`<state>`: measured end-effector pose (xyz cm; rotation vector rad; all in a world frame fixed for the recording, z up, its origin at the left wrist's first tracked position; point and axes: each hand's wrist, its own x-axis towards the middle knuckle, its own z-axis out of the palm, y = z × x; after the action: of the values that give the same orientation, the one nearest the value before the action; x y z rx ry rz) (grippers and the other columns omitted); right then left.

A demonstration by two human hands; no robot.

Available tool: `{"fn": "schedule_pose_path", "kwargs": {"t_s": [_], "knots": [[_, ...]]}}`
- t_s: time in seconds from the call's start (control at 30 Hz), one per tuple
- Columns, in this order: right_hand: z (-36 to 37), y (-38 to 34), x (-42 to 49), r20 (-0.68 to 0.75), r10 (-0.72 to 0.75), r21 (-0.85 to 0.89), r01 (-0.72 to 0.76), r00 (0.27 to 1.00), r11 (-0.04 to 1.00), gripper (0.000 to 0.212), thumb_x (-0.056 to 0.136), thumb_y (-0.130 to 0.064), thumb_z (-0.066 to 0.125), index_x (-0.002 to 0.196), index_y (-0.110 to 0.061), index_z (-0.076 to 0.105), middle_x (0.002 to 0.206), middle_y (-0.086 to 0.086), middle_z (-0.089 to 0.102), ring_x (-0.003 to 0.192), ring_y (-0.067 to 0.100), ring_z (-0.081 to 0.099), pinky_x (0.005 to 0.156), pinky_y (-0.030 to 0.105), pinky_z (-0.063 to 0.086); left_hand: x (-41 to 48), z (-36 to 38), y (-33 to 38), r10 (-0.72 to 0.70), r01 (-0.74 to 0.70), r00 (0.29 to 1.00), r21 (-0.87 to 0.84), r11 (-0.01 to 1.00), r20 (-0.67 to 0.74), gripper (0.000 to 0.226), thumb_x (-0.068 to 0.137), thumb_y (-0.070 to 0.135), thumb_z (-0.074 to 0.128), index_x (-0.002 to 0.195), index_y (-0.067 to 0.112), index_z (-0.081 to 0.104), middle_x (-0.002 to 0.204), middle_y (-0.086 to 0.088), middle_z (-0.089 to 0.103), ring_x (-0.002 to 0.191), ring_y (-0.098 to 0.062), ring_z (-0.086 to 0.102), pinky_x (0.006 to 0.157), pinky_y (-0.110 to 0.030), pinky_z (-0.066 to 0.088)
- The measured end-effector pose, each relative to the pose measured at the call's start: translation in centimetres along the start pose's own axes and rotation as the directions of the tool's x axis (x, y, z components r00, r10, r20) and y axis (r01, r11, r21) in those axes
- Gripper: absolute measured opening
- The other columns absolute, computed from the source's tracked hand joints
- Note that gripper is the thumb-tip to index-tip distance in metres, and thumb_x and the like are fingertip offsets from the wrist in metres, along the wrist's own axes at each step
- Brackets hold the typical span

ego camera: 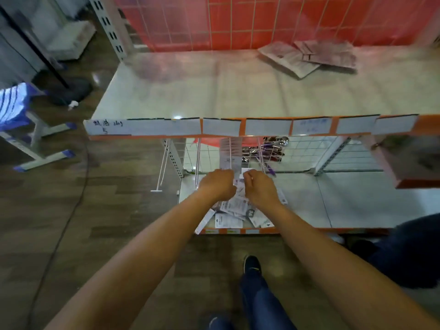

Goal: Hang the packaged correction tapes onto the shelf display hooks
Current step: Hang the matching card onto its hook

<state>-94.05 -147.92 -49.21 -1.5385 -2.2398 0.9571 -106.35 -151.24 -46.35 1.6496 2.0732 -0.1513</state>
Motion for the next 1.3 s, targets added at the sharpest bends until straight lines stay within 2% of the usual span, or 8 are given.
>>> {"fn": "schedule_pose_path", "kwargs": {"t_s": [0.1,0.27,0.43,0.63,0.8,0.93,1.13,1.3], "knots": [[-4.1,-2.3,-0.6,-0.102,-0.056,0.002,0.057,0.993,0.998,0.031,0.101,-0.018,0.039,0.088,-0.005,0.063,0.086,0.016,0.066,0.079,0.031,0.059,0.061,0.030,0.031,-1.0,-4.7,2.4,0.086,-0.085,0.996,0.035,0.996,-0.003,0.037,0.097,0.029,0.049,0.131,0.015,0.052,0.127,-0.010,0.059,0.112,-0.029,0.057,0.088,-0.036,0.047],[-9.9,-4.6,1.6,-0.311,-0.102,0.066,0.128,0.945,0.990,0.031,0.100,-0.019,0.040,0.082,-0.009,0.063,0.081,0.010,0.066,0.070,0.026,0.054,0.059,0.034,0.033,-0.3,-11.6,5.9,0.184,-0.177,0.968,0.057,0.983,-0.169,0.023,0.095,0.020,0.045,0.090,0.007,0.063,0.101,-0.016,0.068,0.085,-0.029,0.060,0.070,-0.033,0.042],[-15.0,-5.4,6.6,-0.449,-0.106,0.065,0.150,0.887,0.987,0.033,0.098,-0.021,0.042,0.079,-0.004,0.062,0.071,0.010,0.060,0.064,0.026,0.050,0.057,0.034,0.031,3.1,-16.2,8.4,0.163,-0.185,0.924,-0.030,0.982,-0.347,0.025,0.093,0.024,0.048,0.104,0.011,0.067,0.102,-0.011,0.070,0.092,-0.031,0.063,0.075,-0.034,0.048],[-17.9,-4.1,12.6,-0.411,-0.169,-0.029,0.172,0.896,0.985,0.021,0.092,-0.013,0.050,0.087,-0.004,0.069,0.085,0.017,0.068,0.080,0.033,0.059,0.063,0.040,0.043,8.2,-17.9,10.0,0.133,-0.155,0.930,-0.037,0.987,-0.342,0.037,0.090,0.025,0.052,0.126,0.016,0.059,0.124,-0.010,0.063,0.113,-0.030,0.057,0.090,-0.037,0.047],[-18.5,-2.9,16.8,-0.384,-0.241,-0.186,0.181,0.891,0.966,0.026,0.085,-0.008,0.055,0.107,-0.004,0.065,0.104,0.017,0.067,0.102,0.037,0.057,0.078,0.038,0.042,11.4,-18.2,10.2,0.132,-0.150,0.921,-0.020,0.988,-0.367,0.028,0.091,0.031,0.048,0.098,0.008,0.063,0.103,-0.017,0.066,0.095,-0.036,0.061,0.075,-0.038,0.047],[-18.8,-2.9,19.5,-0.402,-0.221,-0.259,0.122,0.889,0.958,0.025,0.089,-0.015,0.056,0.112,-0.008,0.060,0.114,0.013,0.063,0.109,0.032,0.053,0.087,0.040,0.041,12.8,-18.4,9.8,0.098,-0.097,0.934,0.019,0.995,-0.345,0.028,0.087,0.031,0.057,0.106,0.011,0.059,0.112,-0.012,0.061,0.103,-0.033,0.058,0.085,-0.041,0.049],[-18.2,-2.7,20.3,-0.417,-0.231,-0.371,0.068,0.879,0.926,0.025,0.086,-0.007,0.060,0.110,-0.013,0.061,0.114,0.006,0.064,0.106,0.029,0.053,0.081,0.038,0.042,13.6,-18.2,9.1,0.079,-0.076,0.923,0.023,0.997,-0.377,0.028,0.089,0.029,0.058,0.110,0.011,0.060,0.115,-0.008,0.061,0.104,-0.029,0.055,0.086,-0.041,0.050],[-17.9,-2.7,19.5,-0.416,-0.293,-0.433,0.097,0.861,0.896,0.023,0.070,0.006,0.068,0.089,-0.007,0.068,0.090,0.010,0.070,0.085,0.033,0.062,0.065,0.037,0.046,13.2,-17.8,8.5,0.106,-0.124,0.924,-0.026,0.992,-0.368,0.019,0.086,0.025,0.057,0.094,0.007,0.059,0.099,-0.007,0.061,0.096,-0.030,0.057,0.079,-0.041,0.049]]}}
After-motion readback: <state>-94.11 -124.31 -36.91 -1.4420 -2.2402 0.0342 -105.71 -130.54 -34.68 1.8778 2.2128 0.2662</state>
